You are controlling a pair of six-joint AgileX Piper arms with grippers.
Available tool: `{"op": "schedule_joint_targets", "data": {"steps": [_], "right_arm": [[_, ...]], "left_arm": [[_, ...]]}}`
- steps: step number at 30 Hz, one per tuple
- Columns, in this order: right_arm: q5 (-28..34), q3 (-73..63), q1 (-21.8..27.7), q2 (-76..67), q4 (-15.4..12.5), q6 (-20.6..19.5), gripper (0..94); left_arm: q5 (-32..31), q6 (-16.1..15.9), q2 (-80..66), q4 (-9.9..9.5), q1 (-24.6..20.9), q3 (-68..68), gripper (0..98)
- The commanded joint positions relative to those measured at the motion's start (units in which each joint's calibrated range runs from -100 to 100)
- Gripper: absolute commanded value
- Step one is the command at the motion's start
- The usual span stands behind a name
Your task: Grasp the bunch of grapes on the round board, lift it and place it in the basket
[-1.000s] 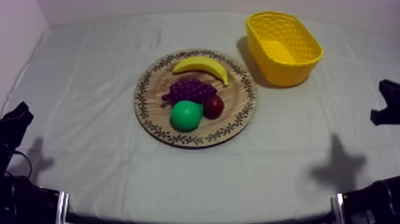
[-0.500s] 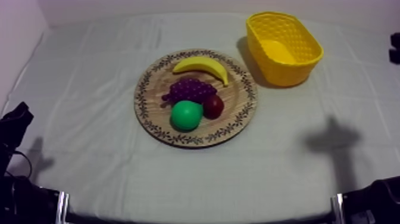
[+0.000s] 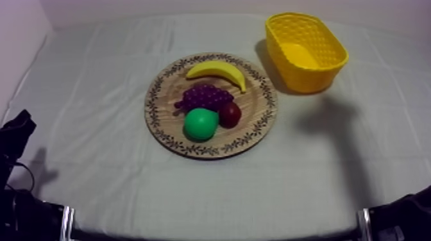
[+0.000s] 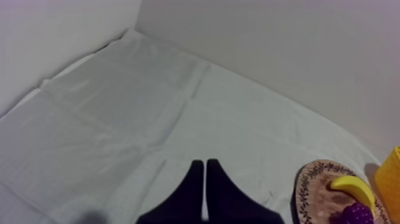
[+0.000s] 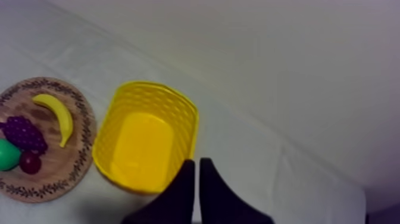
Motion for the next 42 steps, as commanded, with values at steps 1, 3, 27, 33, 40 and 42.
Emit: {"op": "schedule_joint_targets", "data": {"steps": [1, 3, 27, 33, 40, 42], "right_arm": [[-0.21, -3.06, -3.12, 2.99, 0.38, 0.07, 0.6], [-0.15, -4.92, -5.37, 5.14, 0.80, -0.04, 0.6], [13.01, -28.71, -20.10, 29.81, 2.79, -3.49, 0.6], [14.92, -33.05, -21.74, 35.26, 3.63, -4.55, 0.6], [14.62, -33.02, -22.70, 38.35, 4.44, -4.57, 0.6], [14.28, -32.60, -22.98, 38.58, 4.71, -4.55, 0.6]], "left_arm": [[-0.01, 0.00, -0.03, -0.02, 0.02, 0.02, 0.1], [-0.01, 0.00, -0.03, -0.02, 0.02, 0.02, 0.1], [-0.01, 0.00, -0.03, -0.02, 0.02, 0.02, 0.1], [-0.01, 0.00, -0.03, -0.02, 0.02, 0.02, 0.1], [-0.01, 0.00, -0.03, -0.02, 0.02, 0.02, 0.1], [-0.01, 0.00, -0.03, -0.02, 0.02, 0.02, 0.1]]}}
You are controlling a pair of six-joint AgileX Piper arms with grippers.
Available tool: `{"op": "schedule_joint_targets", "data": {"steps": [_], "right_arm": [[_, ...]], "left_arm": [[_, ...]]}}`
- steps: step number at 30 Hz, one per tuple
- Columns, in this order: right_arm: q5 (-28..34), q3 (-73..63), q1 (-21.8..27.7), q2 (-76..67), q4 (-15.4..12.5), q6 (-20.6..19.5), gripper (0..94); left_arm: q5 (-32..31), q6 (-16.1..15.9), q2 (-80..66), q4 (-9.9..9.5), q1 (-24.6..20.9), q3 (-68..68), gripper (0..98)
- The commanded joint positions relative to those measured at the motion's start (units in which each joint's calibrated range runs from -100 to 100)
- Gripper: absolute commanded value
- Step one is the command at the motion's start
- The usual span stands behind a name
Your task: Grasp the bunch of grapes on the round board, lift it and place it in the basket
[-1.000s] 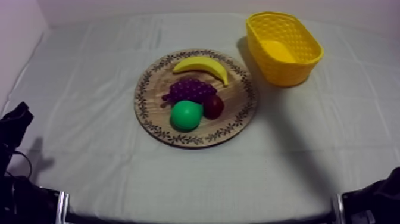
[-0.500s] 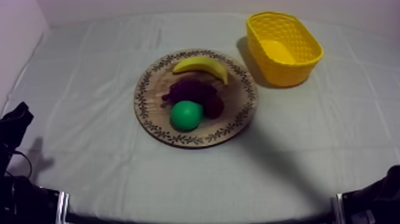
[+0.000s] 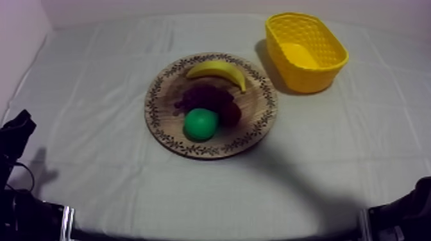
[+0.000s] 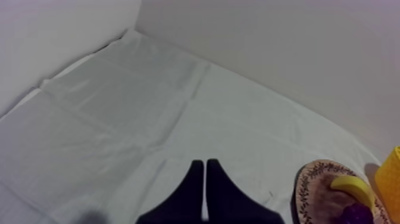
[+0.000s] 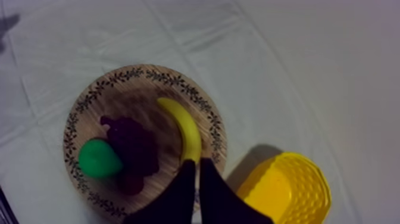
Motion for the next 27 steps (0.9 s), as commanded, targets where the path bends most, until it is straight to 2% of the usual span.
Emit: {"op": "schedule_joint_targets", "data": {"steps": [1, 7, 18, 27], "right_arm": [[-0.39, 0.32, -0.18, -0.03, 0.16, 0.06, 0.6], [-0.74, 0.86, -0.77, -0.03, 0.41, 0.60, 0.6], [4.82, 1.04, -1.74, -0.86, 1.48, 7.57, 0.6], [4.29, 1.98, -1.94, -1.17, 2.25, 9.42, 0.6]], "left_arm": [[-0.01, 0.00, -0.03, -0.02, 0.02, 0.02, 0.1], [-0.01, 0.00, -0.03, -0.02, 0.02, 0.02, 0.1], [-0.01, 0.00, -0.03, -0.02, 0.02, 0.02, 0.1], [-0.01, 0.00, -0.03, -0.02, 0.02, 0.02, 0.1]]}}
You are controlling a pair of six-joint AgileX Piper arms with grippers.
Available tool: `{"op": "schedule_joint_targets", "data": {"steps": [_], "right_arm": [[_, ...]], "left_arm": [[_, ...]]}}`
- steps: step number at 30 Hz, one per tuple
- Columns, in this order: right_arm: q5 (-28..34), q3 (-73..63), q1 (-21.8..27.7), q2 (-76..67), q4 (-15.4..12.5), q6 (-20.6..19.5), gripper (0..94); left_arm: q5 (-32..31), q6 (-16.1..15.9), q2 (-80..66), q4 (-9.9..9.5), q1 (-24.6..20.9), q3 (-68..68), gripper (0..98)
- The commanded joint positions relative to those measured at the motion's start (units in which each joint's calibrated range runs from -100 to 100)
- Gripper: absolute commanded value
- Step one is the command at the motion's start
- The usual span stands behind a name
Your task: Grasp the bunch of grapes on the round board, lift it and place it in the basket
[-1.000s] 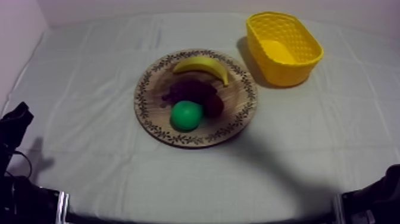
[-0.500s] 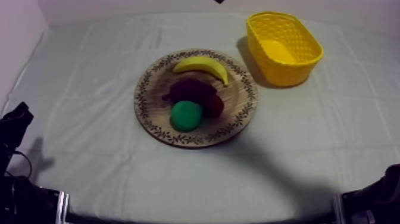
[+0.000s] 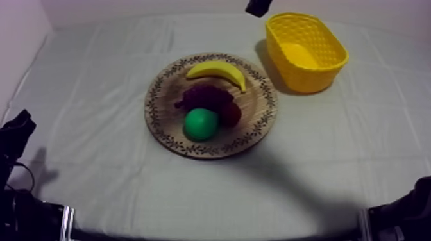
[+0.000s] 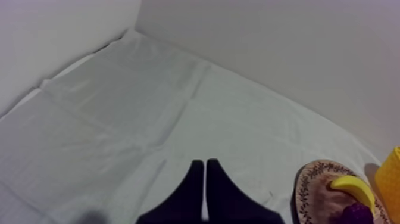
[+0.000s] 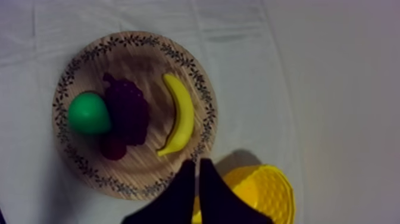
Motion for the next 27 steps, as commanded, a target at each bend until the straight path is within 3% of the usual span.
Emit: {"op": "schedule_joint_targets", "data": {"steps": [1, 11, 21, 24, 27], "right_arm": [[-0.30, 0.21, -0.06, 0.10, 0.21, 0.01, 0.6], [-2.41, 2.32, -0.36, 0.26, 0.21, 0.13, 3.5], [-3.51, 4.89, -0.28, 0.21, -0.11, -0.27, 62.7], [-3.53, 5.47, -0.53, 0.29, 0.13, -0.29, 74.1], [-3.86, 5.90, -0.71, 0.40, 0.16, -0.23, 79.4]], "left_arm": [[-0.01, 0.00, -0.03, -0.02, 0.02, 0.02, 0.1], [-0.01, 0.00, -0.03, -0.02, 0.02, 0.02, 0.1], [-0.01, 0.00, -0.03, -0.02, 0.02, 0.02, 0.1], [-0.01, 0.00, -0.03, -0.02, 0.02, 0.02, 0.1], [-0.01, 0.00, -0.03, -0.02, 0.02, 0.02, 0.1]]}}
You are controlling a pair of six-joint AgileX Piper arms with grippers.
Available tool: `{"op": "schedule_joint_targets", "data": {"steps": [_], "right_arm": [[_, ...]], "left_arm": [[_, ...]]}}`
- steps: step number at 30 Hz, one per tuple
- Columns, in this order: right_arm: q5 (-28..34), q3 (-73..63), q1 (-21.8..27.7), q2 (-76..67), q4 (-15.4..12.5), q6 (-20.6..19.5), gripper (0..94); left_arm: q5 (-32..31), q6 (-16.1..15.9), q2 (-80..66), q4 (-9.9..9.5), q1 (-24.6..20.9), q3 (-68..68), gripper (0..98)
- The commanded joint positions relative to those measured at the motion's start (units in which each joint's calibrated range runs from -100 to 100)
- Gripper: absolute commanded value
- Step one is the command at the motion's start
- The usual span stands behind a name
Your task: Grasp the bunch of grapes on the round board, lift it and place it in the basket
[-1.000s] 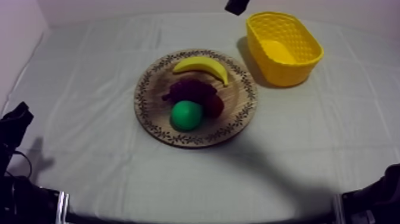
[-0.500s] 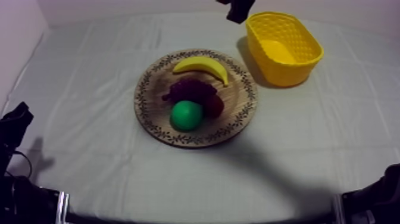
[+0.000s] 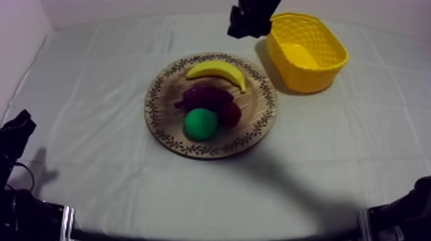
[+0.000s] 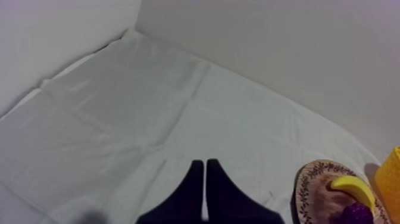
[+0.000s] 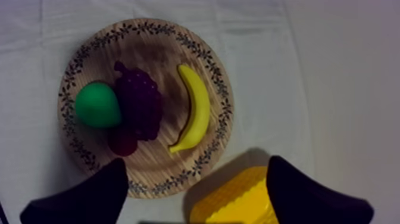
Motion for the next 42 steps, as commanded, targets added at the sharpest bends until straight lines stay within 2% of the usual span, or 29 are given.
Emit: {"op": "schedule_joint_targets", "data": {"steps": [1, 10, 32, 42], "right_arm": [[-0.32, 0.21, -0.07, 0.03, 0.12, 0.04, 80.5], [-1.46, 1.99, -0.38, 0.62, 0.17, 0.05, 83.6], [-9.76, 8.39, -1.46, 8.84, -0.13, -0.56, 81.4], [-12.86, 7.19, -1.71, 15.13, -0.34, -0.75, 80.6]], "left_arm": [[-0.01, 0.00, -0.03, -0.02, 0.02, 0.02, 0.1], [-0.01, 0.00, -0.03, -0.02, 0.02, 0.02, 0.1], [-0.01, 0.00, -0.03, -0.02, 0.02, 0.02, 0.1], [-0.01, 0.00, -0.03, -0.02, 0.02, 0.02, 0.1]]}}
